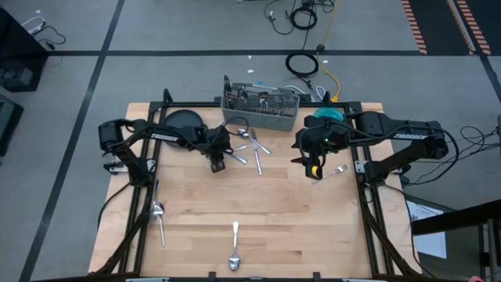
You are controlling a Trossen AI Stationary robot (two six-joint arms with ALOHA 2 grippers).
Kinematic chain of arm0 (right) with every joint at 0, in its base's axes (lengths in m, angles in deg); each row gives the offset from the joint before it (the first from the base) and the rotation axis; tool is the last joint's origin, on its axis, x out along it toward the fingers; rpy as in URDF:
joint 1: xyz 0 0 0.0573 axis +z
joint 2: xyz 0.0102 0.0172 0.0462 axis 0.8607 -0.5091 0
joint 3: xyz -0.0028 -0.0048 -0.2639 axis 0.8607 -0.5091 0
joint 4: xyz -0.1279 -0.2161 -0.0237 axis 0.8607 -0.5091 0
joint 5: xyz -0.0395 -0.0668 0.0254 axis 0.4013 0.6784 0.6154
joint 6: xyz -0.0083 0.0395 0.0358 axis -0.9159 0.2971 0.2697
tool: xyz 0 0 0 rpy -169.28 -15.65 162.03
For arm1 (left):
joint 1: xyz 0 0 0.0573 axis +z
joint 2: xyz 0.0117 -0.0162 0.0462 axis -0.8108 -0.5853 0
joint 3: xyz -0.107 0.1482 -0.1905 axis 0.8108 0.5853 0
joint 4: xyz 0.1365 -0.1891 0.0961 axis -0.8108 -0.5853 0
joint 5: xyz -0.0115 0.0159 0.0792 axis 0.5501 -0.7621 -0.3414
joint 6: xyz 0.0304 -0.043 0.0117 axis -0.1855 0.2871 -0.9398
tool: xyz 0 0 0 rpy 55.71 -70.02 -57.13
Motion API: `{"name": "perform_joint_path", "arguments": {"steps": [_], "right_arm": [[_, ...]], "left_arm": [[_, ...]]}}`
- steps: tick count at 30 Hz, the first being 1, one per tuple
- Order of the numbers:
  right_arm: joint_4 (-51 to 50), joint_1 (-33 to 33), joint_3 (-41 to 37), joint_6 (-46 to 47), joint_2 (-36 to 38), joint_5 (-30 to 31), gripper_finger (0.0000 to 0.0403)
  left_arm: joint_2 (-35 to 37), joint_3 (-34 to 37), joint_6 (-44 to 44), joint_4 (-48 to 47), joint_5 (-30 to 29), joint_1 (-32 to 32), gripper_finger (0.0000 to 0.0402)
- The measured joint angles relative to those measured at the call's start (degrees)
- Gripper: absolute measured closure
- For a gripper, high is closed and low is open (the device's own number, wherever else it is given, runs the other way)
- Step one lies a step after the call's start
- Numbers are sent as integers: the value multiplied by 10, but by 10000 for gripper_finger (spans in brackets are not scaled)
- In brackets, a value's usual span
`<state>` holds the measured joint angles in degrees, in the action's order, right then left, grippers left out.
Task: Sort silverware
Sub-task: Put the fork into the silverware basket
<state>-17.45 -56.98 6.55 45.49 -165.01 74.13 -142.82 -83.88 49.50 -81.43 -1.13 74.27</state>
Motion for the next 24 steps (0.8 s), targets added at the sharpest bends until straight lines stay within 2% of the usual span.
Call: {"name": "perform_joint_path", "arguments": {"steps": [3, 7, 8, 15, 17, 24], "right_arm": [[0, 0, 0, 8, 0, 0, 200], [1, 3, 0, 9, 0, 2, 200], [1, 4, 0, 9, 0, 4, 200], [5, 7, 0, 10, 0, 4, 200], [5, 7, 0, 10, 0, 4, 200], [4, 7, 0, -8, 3, 7, 200]], "left_arm": [[-16, -2, 15, 0, -8, 0, 296], [-18, -2, 19, 1, -15, 0, 376], [-16, -1, 23, 1, -16, 0, 385], [26, -4, 61, -36, -9, -10, 392], [52, -5, 72, -64, -5, -16, 395], [146, -21, 128, -49, -32, -24, 400]]}}
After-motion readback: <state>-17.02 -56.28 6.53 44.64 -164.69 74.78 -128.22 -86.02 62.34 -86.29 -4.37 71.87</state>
